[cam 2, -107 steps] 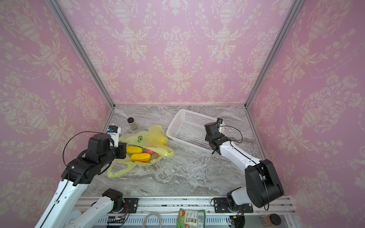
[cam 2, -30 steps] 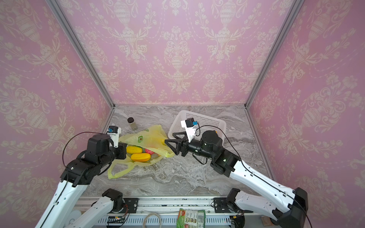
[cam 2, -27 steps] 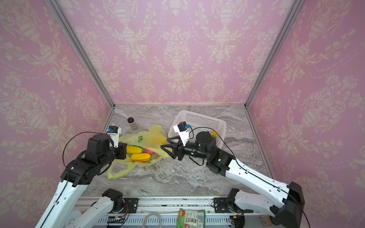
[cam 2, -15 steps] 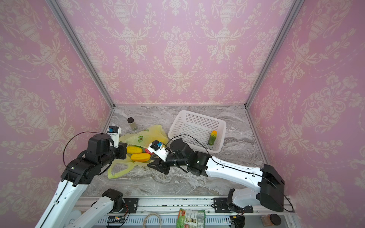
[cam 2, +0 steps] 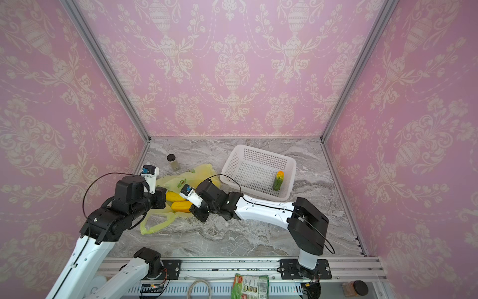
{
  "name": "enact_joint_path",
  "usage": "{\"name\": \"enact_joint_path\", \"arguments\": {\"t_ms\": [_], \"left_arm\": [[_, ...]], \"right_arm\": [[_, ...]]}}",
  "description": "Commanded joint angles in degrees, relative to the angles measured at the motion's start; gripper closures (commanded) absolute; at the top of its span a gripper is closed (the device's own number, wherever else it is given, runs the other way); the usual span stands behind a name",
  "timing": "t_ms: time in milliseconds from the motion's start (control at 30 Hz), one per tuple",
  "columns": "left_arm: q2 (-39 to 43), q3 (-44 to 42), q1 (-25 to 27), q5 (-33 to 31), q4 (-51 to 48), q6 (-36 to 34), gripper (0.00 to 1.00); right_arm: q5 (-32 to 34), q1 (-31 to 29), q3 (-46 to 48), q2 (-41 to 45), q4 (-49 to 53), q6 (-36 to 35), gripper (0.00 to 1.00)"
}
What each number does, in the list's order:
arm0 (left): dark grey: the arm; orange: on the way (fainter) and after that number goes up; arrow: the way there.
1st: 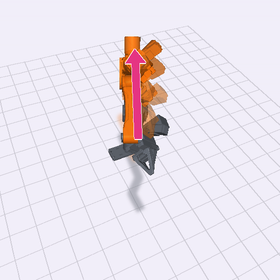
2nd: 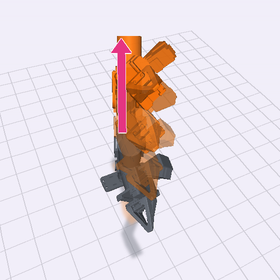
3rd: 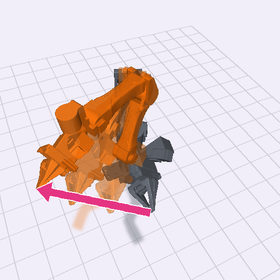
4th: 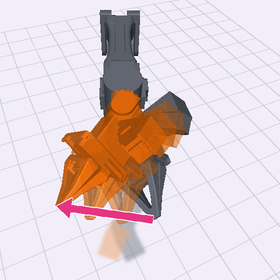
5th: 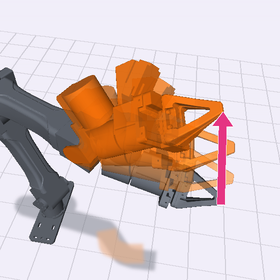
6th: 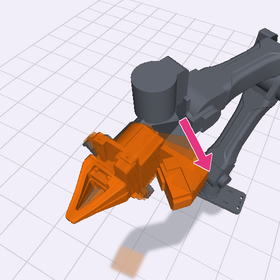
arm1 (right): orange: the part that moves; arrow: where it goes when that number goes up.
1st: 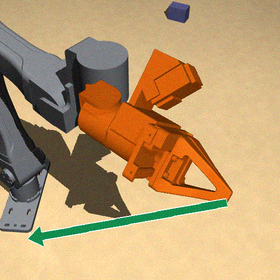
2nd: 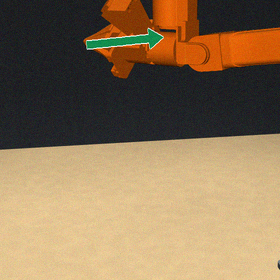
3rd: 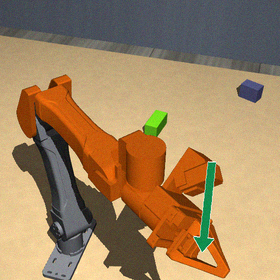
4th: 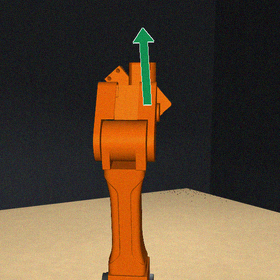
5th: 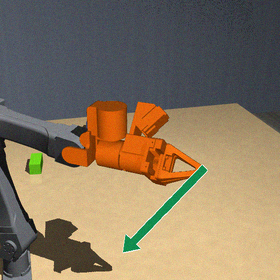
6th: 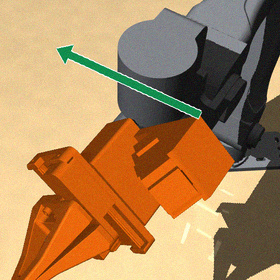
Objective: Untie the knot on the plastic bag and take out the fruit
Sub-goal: 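Reach the right gripper down into the bag opening above the fruit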
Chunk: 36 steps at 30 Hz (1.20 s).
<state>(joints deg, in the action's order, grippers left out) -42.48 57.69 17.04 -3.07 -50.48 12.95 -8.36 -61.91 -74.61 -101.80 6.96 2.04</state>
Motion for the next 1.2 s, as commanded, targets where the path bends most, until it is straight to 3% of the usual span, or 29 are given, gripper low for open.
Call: {"name": "enact_joint_path", "arguments": {"t_ms": [0,200,400,500,733,900,1000,1167], "left_arm": [[0.4,-0.5,-0.2,0.7,-0.1,0.3,1.00],[0.1,-0.5,-0.2,0.6,-0.1,0.3,1.00],[0.2,-0.6,-0.3,0.5,-0.2,0.3,1.00],[0.3,-0.5,-0.2,0.4,-0.1,0.3,1.00],[0.0,-0.5,-0.3,0.9,-0.1,0.3,1.00],[0.4,-0.6,-0.3,0.6,-0.1,0.4,1.00],[-0.1,-0.6,-0.3,1.0,-0.2,0.3,1.00],[0.8,-0.6,-0.2,0.5,-0.1,0.4,1.00]], "right_arm": [[4.2,-1.1,-1.6,-0.1,3.0,-2.1,0.85],[4.8,-3.3,6.7,11.6,-1.8,-5.0,0.66],[2.1,-5.2,14.1,20.1,-4.4,-6.2,0.67],[0.5,-6.0,13.6,18.2,-6.1,-5.9,0.71],[0.2,-6.1,1.8,4.3,-3.0,-4.6,0.86],[8.0,-5.8,-1.9,-1.6,-4.2,-3.5,0.98],[11.9,-4.4,-2.4,-2.9,-4.7,-2.1,0.99],[11.1,-1.7,-1.6,-4.9,-6.8,0.2,0.99]]}}
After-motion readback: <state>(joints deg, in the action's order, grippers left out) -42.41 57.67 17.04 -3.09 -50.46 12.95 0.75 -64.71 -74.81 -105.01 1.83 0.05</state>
